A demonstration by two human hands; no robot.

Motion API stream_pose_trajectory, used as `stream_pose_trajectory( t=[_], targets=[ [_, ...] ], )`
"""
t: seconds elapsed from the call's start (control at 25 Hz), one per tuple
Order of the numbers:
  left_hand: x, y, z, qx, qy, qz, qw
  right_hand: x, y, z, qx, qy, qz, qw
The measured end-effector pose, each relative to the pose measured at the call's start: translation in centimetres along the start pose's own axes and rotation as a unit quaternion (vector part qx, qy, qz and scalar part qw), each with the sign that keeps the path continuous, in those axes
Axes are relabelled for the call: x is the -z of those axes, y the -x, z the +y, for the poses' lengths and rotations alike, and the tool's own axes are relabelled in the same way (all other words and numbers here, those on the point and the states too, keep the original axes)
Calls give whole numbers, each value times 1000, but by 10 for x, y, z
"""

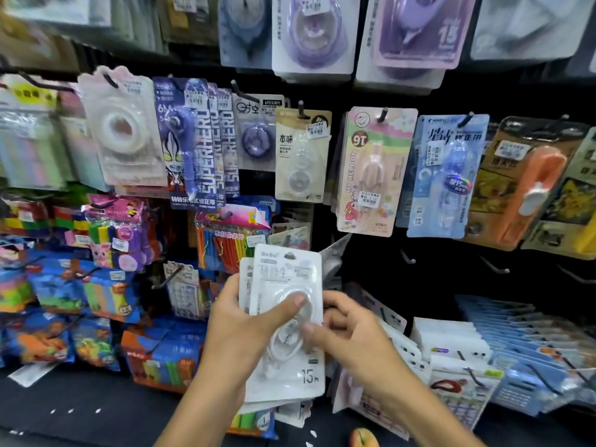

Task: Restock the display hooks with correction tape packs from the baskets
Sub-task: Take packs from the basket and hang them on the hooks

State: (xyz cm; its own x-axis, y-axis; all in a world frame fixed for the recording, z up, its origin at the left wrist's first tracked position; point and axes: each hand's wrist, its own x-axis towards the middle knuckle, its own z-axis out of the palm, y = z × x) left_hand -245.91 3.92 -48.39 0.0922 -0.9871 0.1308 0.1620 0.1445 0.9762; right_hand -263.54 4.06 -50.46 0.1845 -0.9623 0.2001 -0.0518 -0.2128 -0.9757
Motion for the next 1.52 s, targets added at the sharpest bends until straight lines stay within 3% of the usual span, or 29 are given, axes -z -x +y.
stream_pose_trajectory(
  t=[0.12,0.2,0.32,0.52,1.0,1.16,1.28,1.4,1.44,1.52],
  targets=[
    [-4,2,-2,36,31,-31,998,-1,5,6,-15,-83,90,992],
    [-1,1,-1,44,48,-2,998,10,7,0,-24,-136,145,980],
    [7,-3,4,27,17,56,998,29,15,-1,-28,-24,190,981],
    [12,-3,5,-1,10,79,997,24,24,5,-21,75,201,977],
    [12,-9,8,-41,-2,65,997,5,24,-1,18,38,271,962],
    [8,-12,7,-43,1,66,997,7,11,-2,-32,51,291,955],
    [0,-13,3,-42,2,59,997,7,11,3,-58,76,288,953],
    [-15,-15,1,-25,46,4,999,5,13,11,-29,32,151,988],
    [-21,-16,0,-33,34,-21,999,3,13,13,-30,7,102,994],
    [-29,-20,-2,-98,-80,-33,991,2,9,14,-8,-22,94,995]
  ],
)
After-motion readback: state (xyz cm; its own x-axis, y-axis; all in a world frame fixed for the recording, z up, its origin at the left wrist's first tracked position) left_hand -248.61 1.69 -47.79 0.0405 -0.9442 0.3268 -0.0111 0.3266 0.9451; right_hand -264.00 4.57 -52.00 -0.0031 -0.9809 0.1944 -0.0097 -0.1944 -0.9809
